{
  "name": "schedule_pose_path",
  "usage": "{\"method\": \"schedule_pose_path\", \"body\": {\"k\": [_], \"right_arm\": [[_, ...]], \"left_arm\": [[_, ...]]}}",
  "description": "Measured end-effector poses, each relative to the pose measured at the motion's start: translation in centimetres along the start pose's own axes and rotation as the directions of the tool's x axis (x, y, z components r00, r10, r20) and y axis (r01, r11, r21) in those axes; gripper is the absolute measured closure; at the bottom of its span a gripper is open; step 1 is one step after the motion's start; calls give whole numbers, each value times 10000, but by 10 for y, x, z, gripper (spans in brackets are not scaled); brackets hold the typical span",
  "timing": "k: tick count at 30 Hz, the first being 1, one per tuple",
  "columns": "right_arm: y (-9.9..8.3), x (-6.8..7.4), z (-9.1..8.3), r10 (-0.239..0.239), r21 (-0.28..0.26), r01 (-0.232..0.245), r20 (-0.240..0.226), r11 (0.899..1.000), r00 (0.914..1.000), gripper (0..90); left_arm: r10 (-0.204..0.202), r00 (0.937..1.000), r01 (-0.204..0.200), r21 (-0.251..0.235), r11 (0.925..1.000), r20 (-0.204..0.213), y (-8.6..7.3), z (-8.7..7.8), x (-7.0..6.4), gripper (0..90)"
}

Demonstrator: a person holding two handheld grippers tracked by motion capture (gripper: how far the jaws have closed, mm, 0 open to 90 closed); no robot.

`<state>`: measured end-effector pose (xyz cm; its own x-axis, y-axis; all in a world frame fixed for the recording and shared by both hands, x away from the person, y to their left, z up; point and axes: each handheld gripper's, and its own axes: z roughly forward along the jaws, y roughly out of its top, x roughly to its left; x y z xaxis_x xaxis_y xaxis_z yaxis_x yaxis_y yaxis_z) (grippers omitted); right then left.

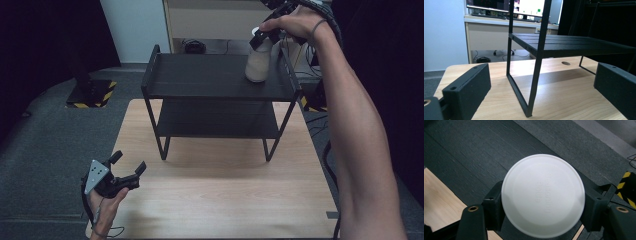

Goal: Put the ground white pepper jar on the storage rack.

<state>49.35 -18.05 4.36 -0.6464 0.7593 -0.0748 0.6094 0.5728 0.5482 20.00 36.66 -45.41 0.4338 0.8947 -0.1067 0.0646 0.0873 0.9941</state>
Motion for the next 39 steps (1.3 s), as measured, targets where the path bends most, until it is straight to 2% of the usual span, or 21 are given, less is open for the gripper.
{"method": "schedule_pose_path", "body": {"k": [4, 5, 6, 7, 9, 10, 11, 13, 16, 19, 24, 30, 32, 33, 34, 35, 36, 39], "right_arm": [[-10, -6, 0, 149, -307, -152, -113, 9994, 9998, 321], [-14, -4, -1, 56, -478, -53, 50, 9988, 10000, 266], [-23, -6, -3, 106, -923, -109, -39, 9957, 9999, 201], [-24, -7, -4, 90, -968, -98, -77, 9953, 9999, 197], [-31, -4, -9, -204, -1179, 215, 108, 9928, 9997, 144], [-41, -6, -19, -281, -1554, 293, 100, 9874, 9996, 132], [-41, -6, -19, -281, -1554, 293, 100, 9874, 9996, 132], [-53, -5, -32, -491, -1912, 529, 246, 9801, 9985, 113], [-74, -4, -53, -555, -2376, 598, 249, 9695, 9981, 107], [-103, -2, -73, -741, -2840, 772, 217, 9557, 9970, 109], [-148, 3, -91, -913, -3286, 975, 343, 9394, 9952, 109], [-203, 2, -99, -1401, -4033, 1248, -85, 9065, 9901, 99], [-217, 6, -99, -1673, -4129, 1469, -135, 8989, 9858, 95], [-229, 12, -99, -1905, -4262, 1628, -227, 8899, 9814, 91], [-229, 12, -99, -1905, -4262, 1628, -227, 8899, 9814, 91], [-239, 19, -98, -2190, -4341, 1875, -231, 8811, 9755, 89], [-239, 19, -98, -2190, -4341, 1875, -231, 8811, 9755, 89], [-254, 34, -93, -2381, -4435, 2007, -295, 8735, 9708, 93]], "left_arm": [[-15, 10000, 15, -1, 10000, -3, 0, 0, 0, 1], [25, 10000, -25, 34, 10000, -21, 1, 0, -1, 1], [51, 10000, -51, 48, 10000, -14, 1, 0, -1, 1], [93, 10000, -92, 51, 9999, -16, 1, 0, -1, 1], [84, 10000, -83, 57, 9999, -23, 1, 1, -2, 1], [77, 10000, -77, 77, 9999, -11, 1, 1, -2, 1], [95, 10000, -94, 101, 9999, -21, 1, 1, -2, 1], [118, 9999, -118, 105, 9999, 0, 1, 0, -2, 1], [124, 9999, -125, 95, 9999, 20, 1, 0, -3, 1], [132, 9999, -133, 162, 9998, 60, 1, 1, -3, 1], [306, 9994, -311, 284, 9991, 178, 2, 4, -6, 1], [377, 9992, -382, 416, 9984, 106, 3, 4, -7, 1], [332, 9994, -335, 399, 9986, 72, 2, 4, -7, 1], [306, 9995, -307, 432, 9986, 52, 2, 4, -7, 1], [306, 9995, -307, 432, 9986, 52, 2, 4, -7, 1], [292, 9996, -294, 424, 9987, 48, 2, 4, -7, 1], [282, 9996, -284, 443, 9986, 51, 2, 4, -7, 1], [316, 9995, -319, 474, 9984, 67, 2, 5, -8, 1]]}}
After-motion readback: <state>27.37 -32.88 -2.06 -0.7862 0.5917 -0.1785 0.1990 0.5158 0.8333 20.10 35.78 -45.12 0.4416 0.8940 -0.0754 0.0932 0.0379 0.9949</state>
